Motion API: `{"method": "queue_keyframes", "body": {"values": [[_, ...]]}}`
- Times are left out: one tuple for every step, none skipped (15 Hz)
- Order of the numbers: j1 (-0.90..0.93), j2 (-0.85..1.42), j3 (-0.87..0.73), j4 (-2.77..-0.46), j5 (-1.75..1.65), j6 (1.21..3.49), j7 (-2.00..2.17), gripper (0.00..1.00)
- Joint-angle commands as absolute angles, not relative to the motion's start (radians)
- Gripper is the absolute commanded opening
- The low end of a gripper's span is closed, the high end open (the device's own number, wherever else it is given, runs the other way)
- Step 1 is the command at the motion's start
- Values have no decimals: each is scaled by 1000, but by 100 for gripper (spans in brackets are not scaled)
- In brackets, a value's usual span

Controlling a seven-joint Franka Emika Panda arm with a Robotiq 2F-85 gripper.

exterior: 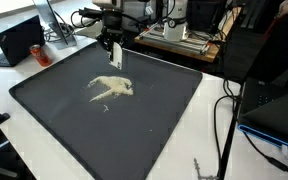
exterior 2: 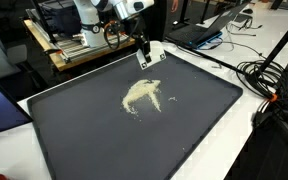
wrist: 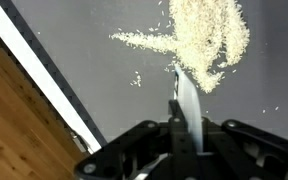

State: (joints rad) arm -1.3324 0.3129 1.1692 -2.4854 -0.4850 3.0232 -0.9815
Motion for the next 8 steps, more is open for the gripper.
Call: {"method": "queue_keyframes", "body": {"values": [[-1375, 166, 1226, -2495, -442, 2962, -890, 1], [-1388, 161, 1245, -2480, -440, 2922, -881, 1], [-1392, 134, 1254, -2466, -440, 2888, -865, 1], [-1401, 122, 1271, -2442, -434, 2825, -862, 1], [-1408, 109, 1287, -2420, -430, 2757, -868, 1], [-1415, 120, 1307, -2382, -419, 2660, -894, 1], [-1415, 126, 1317, -2352, -400, 2580, -921, 1], [-1407, 137, 1321, -2321, -367, 2501, -966, 1]]}}
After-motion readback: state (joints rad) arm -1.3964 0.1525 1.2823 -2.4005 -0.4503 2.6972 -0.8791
